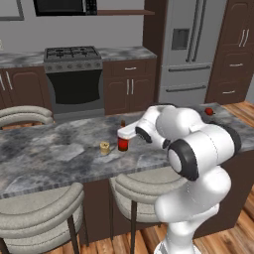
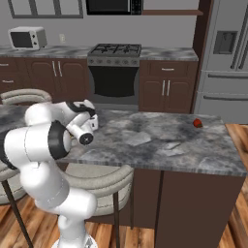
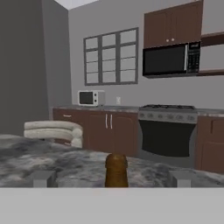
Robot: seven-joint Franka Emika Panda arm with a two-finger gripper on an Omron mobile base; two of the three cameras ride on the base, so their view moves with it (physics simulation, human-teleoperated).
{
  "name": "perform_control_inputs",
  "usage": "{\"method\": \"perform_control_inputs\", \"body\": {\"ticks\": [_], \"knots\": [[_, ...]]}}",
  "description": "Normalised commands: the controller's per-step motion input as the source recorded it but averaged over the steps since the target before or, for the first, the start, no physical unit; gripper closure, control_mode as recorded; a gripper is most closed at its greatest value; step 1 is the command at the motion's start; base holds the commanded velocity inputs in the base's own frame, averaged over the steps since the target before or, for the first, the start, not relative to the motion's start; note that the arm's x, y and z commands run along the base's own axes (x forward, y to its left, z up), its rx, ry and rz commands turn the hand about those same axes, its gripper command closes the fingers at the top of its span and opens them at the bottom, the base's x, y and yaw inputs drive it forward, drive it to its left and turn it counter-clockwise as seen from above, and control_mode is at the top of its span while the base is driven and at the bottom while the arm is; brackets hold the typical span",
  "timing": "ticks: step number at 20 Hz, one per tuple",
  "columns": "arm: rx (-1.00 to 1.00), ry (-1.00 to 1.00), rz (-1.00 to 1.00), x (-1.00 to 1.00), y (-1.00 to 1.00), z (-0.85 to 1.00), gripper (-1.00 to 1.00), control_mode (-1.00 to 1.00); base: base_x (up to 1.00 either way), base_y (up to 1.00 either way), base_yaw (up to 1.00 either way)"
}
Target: Open the cabinet directly in front. Then move the beer and the cup to the dining counter with the candle on it.
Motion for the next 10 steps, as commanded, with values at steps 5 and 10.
{"method": "perform_control_inputs", "body": {"ticks": [5,10], "knots": [[0.00,0.00,0.00,-0.40,-0.11,0.77,-1.00,-1.00,0.00,0.00,0.00],[0.00,0.00,0.00,-0.50,-0.34,0.68,-1.00,-1.00,0.00,0.00,0.00]]}}
